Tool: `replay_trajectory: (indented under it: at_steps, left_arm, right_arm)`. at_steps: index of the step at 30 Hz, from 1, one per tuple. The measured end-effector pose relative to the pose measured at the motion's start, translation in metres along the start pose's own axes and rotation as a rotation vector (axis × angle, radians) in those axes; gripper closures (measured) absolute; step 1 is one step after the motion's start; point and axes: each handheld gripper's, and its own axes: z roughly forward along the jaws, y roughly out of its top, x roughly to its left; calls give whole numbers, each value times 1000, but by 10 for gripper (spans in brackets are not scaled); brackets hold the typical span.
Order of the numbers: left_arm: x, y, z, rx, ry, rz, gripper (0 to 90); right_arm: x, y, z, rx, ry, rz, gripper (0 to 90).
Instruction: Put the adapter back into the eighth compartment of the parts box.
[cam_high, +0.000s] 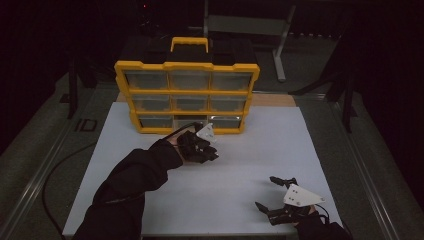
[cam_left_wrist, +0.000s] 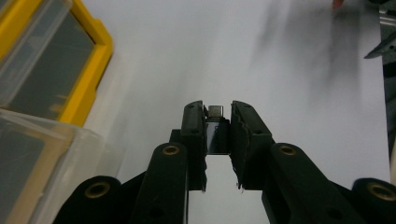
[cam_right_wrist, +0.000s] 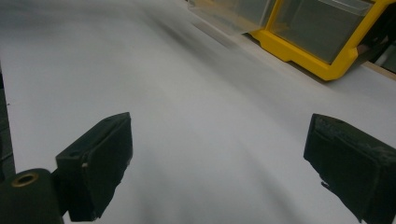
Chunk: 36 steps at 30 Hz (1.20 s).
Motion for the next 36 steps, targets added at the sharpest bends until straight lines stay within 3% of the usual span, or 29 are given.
replay_trajectory:
  at_steps: [17,36]
  left_arm:
    - [16,8,-23,-41,53,-29,755]
    - [31,7,-36,-48,107,-68,755]
  right_arm:
    - [0,0,0,2,1,1,81]
    - [0,0,0,1,1,1,81]
